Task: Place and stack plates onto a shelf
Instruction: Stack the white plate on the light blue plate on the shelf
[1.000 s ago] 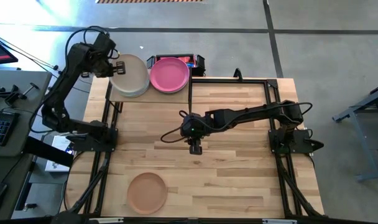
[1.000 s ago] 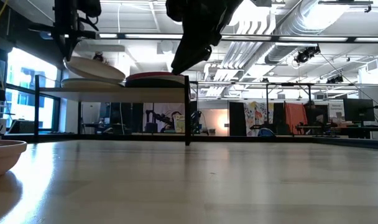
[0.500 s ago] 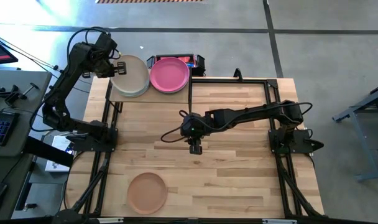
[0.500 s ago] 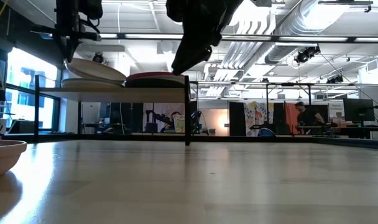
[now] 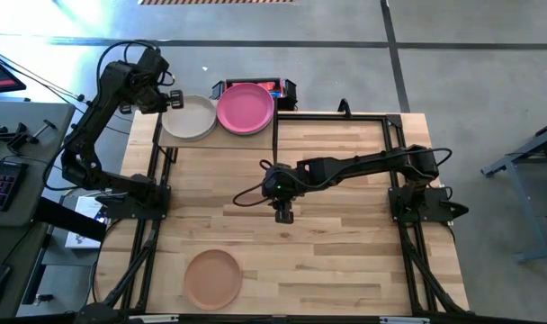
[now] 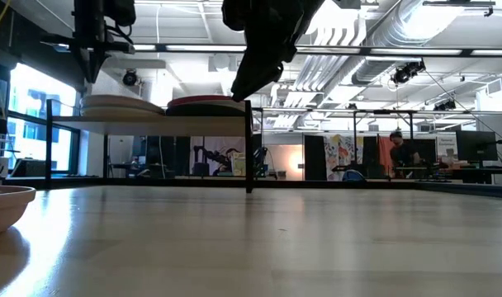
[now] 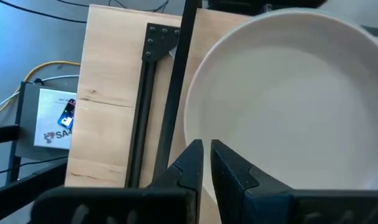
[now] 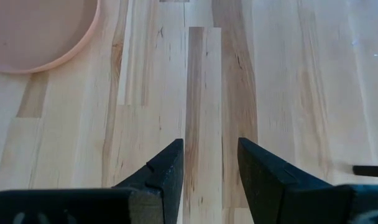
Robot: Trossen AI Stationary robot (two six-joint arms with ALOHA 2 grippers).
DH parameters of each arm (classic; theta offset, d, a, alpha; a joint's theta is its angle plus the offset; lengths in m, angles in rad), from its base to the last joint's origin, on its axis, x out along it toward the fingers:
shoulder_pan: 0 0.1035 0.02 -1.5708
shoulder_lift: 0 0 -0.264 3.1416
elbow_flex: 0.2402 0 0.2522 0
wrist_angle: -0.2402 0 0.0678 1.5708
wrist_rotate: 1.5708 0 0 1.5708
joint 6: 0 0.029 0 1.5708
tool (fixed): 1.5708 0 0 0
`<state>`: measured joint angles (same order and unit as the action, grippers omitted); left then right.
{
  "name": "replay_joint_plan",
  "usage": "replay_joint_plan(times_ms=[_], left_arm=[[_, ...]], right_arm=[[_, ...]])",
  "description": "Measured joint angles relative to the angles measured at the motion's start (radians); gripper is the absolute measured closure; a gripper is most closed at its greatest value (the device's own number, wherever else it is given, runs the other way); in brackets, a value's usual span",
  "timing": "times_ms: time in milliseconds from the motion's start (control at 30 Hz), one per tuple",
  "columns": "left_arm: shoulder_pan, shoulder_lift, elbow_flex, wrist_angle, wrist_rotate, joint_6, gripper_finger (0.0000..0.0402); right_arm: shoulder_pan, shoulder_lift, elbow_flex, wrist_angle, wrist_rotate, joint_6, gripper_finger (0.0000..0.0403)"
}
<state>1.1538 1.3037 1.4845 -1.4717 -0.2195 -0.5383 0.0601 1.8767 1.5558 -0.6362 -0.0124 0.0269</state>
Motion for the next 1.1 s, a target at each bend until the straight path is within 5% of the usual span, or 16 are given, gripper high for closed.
replay_joint_plan(times_ms=[233,500,800,1100], left_arm=[[0.0,0.0,0.0,-0.046,0.016,0.019,0.0381],[-0.063,-0.017,-0.014,-0.086,0.228,0.066,0.0381],[-0.222,-0.013,-0.119,-0.067,0.196,0.005,0.0381],[-0.245,-0.014,-0.193,-0.021,0.155,-0.037,0.0381]], right_arm=[[0.0,0.0,0.0,0.0,0.0,0.0,0.0274],[0.0,0.0,0.0,0.011,0.0,0.0,0.0274],[0.0,0.0,0.0,0.012,0.0,0.0,0.0274],[0.0,0.0,0.0,0.007,0.0,0.0,0.0274]])
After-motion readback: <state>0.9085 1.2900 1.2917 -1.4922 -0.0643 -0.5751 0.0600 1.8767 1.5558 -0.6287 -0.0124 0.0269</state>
